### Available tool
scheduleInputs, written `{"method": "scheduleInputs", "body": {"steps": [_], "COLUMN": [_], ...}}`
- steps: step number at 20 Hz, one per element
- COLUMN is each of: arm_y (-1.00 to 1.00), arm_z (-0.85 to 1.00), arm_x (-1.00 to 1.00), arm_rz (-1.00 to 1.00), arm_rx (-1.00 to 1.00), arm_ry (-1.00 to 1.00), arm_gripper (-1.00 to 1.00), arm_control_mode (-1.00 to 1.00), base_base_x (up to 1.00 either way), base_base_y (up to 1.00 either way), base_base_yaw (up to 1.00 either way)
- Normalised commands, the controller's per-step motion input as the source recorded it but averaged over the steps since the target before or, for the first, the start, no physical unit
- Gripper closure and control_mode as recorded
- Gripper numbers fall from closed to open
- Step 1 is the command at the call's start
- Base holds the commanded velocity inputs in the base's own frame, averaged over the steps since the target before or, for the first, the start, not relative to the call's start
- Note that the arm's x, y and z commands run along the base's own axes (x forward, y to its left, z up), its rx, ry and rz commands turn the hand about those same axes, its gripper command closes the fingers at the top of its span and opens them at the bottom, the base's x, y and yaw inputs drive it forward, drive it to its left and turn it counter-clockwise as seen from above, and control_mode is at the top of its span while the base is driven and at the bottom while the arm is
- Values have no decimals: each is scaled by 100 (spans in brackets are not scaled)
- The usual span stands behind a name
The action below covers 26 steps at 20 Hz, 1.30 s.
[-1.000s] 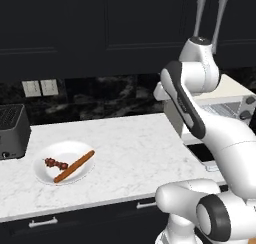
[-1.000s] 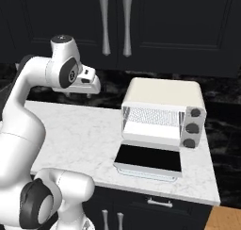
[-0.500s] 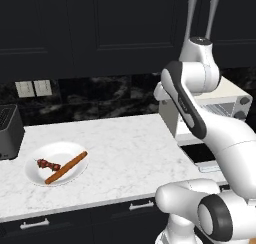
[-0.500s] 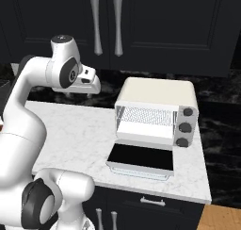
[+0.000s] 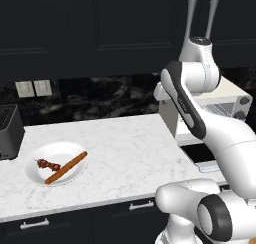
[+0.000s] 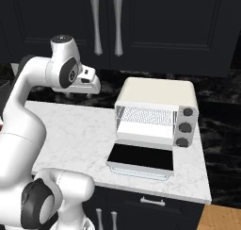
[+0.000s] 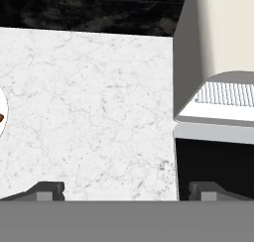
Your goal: Pick up the kebab skewer and baguette bread, and place them inside the toaster oven. Close the toaster oven door and start by setting the timer.
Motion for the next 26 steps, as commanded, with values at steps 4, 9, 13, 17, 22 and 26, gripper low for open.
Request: {"method": "scheduleInputs", "body": {"steps": [4, 9, 13, 17, 22, 26], "arm_y": [0, 0, -12, -23, -45, -60], "arm_z": [0, 0, -6, 0, 0, 0], "arm_x": [0, -2, -53, -80, -60, -33], "arm_rz": [0, 0, 1, 9, 9, 9], "arm_rx": [0, 0, 2, 4, 5, 11], "arm_ry": [0, 0, -13, -45, -50, -45], "arm_gripper": [-100, -100, -100, -100, -100, -100], "arm_control_mode": [-100, -100, -100, -100, -100, -100], "base_base_x": [0, 0, 0, 0, 0, 0], "base_base_y": [0, 0, 0, 0, 0, 0], "base_base_yaw": [0, 0, 0, 0, 0, 0]}}
